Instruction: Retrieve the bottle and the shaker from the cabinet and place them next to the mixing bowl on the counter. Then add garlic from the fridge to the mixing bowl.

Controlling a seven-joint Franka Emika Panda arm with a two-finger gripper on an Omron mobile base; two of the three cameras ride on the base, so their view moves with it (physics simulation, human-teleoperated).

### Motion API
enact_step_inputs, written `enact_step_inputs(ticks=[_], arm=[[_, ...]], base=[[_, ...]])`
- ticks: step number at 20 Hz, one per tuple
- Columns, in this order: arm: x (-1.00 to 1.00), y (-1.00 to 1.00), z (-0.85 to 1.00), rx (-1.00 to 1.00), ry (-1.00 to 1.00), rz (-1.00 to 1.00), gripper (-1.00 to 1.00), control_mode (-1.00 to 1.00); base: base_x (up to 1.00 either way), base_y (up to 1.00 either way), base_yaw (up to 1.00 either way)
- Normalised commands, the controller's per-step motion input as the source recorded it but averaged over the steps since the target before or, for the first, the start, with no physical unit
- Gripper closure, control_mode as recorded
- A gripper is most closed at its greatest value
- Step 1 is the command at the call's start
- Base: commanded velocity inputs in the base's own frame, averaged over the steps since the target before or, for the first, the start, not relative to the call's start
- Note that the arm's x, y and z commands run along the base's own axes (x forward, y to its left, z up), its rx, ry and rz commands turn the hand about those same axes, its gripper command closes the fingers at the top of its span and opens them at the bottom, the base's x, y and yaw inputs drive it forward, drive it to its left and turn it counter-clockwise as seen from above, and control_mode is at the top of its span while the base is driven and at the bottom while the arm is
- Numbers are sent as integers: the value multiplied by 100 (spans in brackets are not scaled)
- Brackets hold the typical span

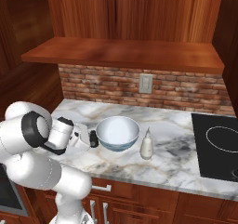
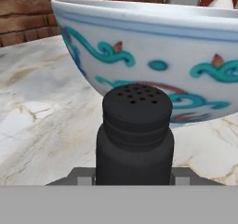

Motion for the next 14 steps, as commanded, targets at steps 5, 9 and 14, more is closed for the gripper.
enact_step_inputs(ticks=[5, 9, 14], arm=[[0, 0, 0, 0, 0, 0, -100, -100], [0, 0, 0, 0, 0, 0, -100, -100], [-9, 0, 0, 0, 0, 0, -100, -100]], base=[[0, 0, 0], [0, 0, 0], [0, 0, 0]])
